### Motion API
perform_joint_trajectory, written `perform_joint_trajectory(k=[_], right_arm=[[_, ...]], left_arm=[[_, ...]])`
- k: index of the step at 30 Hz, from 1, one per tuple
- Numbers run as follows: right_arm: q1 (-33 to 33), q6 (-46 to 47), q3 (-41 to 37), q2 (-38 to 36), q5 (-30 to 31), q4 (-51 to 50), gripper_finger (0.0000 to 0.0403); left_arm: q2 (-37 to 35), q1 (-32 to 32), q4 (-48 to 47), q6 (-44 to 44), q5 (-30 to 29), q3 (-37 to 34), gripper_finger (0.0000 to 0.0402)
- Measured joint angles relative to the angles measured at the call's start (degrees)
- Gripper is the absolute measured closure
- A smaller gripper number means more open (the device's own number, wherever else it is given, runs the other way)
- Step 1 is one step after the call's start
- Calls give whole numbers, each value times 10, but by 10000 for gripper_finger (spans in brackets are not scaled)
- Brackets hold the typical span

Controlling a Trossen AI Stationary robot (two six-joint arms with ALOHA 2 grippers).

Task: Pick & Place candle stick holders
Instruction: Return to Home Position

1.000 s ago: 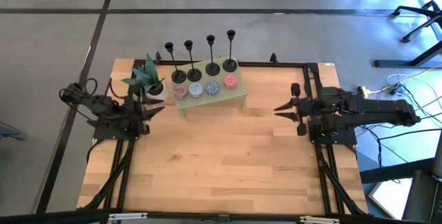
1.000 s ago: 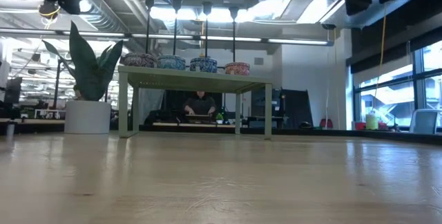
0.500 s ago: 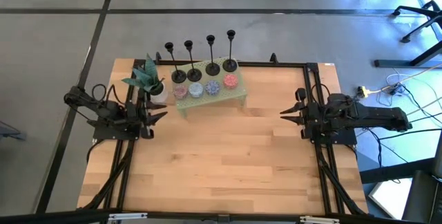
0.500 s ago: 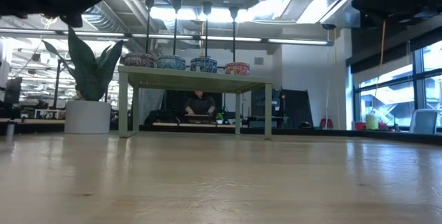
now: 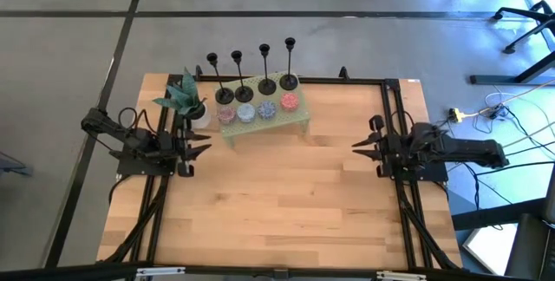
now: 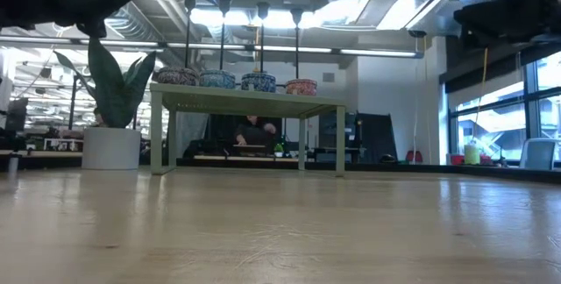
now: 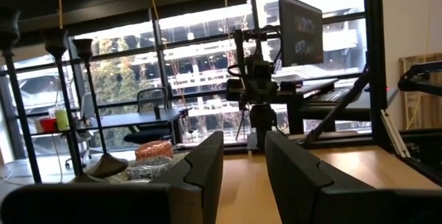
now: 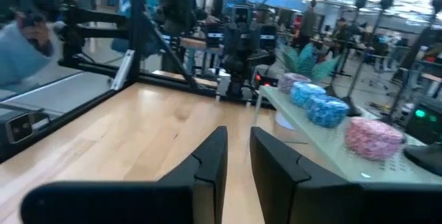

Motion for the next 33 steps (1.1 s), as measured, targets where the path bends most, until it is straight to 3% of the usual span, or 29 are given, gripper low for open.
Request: perform_joint_trajectory(k=[4,15,33], right_arm=[[0,0,-27,-16,-31,33,336],[0,5,-82,-23,-31,91,336],[0,19,-83,-23,-46,105,336]], left_arm=[[0,0,0,0,-10,0,297],[0,0,-5,0,-71,0,297],[0,0,-5,-2,-74,0,297]])
